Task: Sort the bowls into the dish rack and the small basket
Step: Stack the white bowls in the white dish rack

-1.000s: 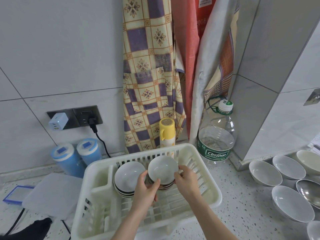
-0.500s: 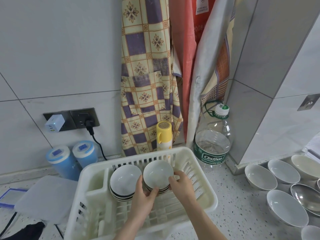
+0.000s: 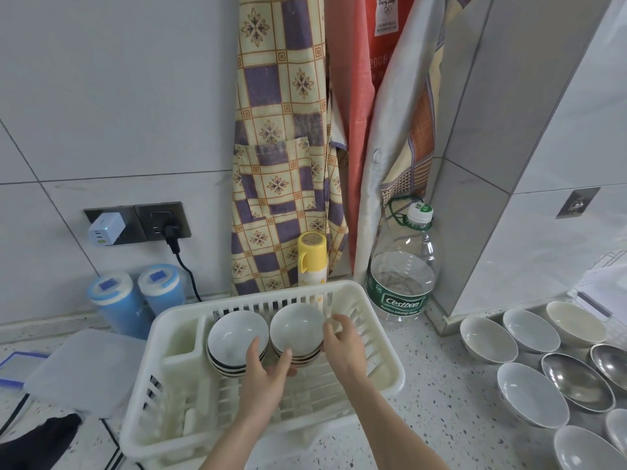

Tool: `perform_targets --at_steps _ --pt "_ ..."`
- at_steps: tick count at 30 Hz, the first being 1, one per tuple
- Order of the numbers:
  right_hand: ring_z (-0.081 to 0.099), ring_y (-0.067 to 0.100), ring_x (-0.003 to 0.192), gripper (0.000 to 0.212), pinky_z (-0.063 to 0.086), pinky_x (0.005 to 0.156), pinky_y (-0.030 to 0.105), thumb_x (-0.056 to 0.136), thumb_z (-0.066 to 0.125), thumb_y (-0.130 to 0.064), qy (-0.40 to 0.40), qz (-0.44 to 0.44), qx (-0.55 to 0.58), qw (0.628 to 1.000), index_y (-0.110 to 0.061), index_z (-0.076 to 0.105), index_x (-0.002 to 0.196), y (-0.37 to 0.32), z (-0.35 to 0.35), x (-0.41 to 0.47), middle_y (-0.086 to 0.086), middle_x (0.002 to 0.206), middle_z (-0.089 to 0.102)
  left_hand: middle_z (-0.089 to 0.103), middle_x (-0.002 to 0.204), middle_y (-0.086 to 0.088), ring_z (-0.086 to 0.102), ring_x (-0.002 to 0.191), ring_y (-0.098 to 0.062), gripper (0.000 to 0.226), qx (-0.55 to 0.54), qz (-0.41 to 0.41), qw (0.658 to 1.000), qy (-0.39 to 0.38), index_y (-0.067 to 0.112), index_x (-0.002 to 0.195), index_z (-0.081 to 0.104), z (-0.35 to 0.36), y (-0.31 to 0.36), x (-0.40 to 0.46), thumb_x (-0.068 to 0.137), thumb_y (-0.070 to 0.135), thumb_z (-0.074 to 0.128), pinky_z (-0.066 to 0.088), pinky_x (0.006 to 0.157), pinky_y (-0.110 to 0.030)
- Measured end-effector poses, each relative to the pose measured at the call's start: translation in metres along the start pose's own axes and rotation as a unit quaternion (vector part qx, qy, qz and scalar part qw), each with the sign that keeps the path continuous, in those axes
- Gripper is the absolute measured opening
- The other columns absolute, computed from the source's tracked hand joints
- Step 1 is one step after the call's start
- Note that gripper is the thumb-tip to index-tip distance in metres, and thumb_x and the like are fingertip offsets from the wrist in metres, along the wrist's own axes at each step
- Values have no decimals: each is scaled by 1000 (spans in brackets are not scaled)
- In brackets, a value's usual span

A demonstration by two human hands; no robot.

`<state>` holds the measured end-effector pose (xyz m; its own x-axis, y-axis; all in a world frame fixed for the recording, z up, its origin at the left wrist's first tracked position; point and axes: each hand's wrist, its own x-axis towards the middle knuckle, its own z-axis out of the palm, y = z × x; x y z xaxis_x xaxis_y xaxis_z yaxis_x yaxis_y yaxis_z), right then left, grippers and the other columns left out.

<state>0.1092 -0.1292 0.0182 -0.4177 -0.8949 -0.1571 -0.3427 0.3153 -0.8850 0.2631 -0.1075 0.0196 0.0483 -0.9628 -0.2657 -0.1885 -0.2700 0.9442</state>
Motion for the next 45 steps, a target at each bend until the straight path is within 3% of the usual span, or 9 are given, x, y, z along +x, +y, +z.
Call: perform_targets --at_steps 2,4,7,15,21,31,35,38,45 --pt "66 5 77 40 49 62 24 94 43 -35 7 -12 40 999 -27 50 132 -4 -4 -3 -3 86 71 78 80 0 48 46 -9 55 -47 -1 999 7 37 143 31 -5 -7 -12 95 44 59 40 41 -28" --pt "59 -4 59 33 40 49 12 96 45 -29 17 -38 77 996 -30 53 128 -7 -8 -6 -5 69 69 76 74 -7 34 33 -8 28 -113 -12 993 18 38 124 46 -6 -13 -25 98 38 56 25 33 -20" --pt "56 -5 53 31 39 47 10 96 46 -25 9 -86 116 989 -34 56 124 -12 -16 -17 -5 61 67 72 66 -14 24 30 -11 12 -178 -16 984 15 29 110 58 1 -15 -47 100 32 55 18 34 -15" --pt "54 0 53 28 40 50 12 97 49 -20 -46 -134 165 976 -41 60 112 12 -93 -71 -6 60 66 63 59 -11 26 32 -14 14 -204 -27 978 24 18 102 59 72 -14 -107 99 32 56 19 36 -19" --pt "43 8 49 26 38 47 19 98 48 -17 -7 -67 180 981 -32 64 112 72 -194 -92 -3 61 67 71 66 -10 31 33 -15 16 -96 -104 986 -92 21 109 60 165 -27 -153 101 32 52 23 35 -22" --pt "48 8 50 24 42 53 21 98 50 -14 112 50 219 968 -27 69 103 182 -318 -105 0 60 65 74 83 -3 40 42 -12 25 67 -183 946 -261 26 114 48 311 -35 -193 96 44 49 24 41 -18" --pt "49 9 55 25 38 56 24 95 50 -10 140 113 235 955 -21 73 94 214 -345 -112 6 68 64 71 95 -7 44 48 -12 38 72 -198 938 -275 35 119 38 348 -41 -204 89 49 56 27 42 -19" --pt "41 14 54 21 34 55 26 93 54 -15 181 166 252 936 -17 74 86 242 -355 -125 2 57 57 73 96 -8 47 49 -12 47 58 -210 938 -268 38 128 34 362 -47 -205 89 47 60 30 40 -20" --pt "40 18 57 25 32 55 29 90 60 -29 279 282 264 879 -5 65 86 285 -373 -126 9 66 57 79 82 -6 48 41 -9 25 48 -240 925 -290 24 112 51 383 -51 -200 91 36 58 29 37 -19"
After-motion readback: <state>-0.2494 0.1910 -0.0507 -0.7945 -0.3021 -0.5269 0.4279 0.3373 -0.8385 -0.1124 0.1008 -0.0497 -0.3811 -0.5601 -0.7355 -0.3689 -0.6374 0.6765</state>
